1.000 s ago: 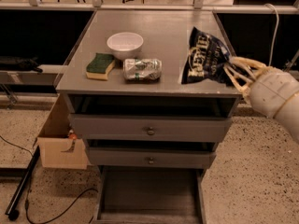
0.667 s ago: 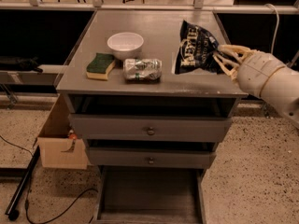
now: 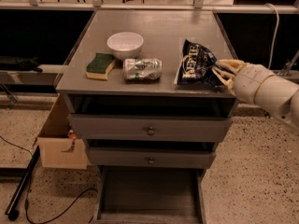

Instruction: Pick blue chip bag from bottom drawer and place on counter

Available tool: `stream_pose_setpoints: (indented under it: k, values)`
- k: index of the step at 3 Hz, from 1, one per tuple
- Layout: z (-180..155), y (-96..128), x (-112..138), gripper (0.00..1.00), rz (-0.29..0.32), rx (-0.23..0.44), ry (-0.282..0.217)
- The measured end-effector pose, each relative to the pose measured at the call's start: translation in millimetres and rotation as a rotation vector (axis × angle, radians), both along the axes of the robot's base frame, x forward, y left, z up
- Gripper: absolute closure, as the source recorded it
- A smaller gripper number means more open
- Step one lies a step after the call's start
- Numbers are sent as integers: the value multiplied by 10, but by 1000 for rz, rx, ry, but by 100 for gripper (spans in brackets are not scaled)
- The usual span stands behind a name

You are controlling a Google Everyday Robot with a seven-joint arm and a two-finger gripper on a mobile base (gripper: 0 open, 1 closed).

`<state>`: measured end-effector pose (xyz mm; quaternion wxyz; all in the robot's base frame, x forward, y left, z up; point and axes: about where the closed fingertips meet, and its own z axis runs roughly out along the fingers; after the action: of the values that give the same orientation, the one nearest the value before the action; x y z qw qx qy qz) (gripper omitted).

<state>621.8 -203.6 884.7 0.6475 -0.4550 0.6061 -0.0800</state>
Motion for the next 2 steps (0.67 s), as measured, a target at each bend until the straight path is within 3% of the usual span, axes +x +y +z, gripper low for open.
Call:
stream_pose_setpoints:
  k: [1, 2]
  values:
    - [-261, 29, 1, 100, 2, 2, 49]
    - [-325, 92, 30, 100, 15, -11, 66]
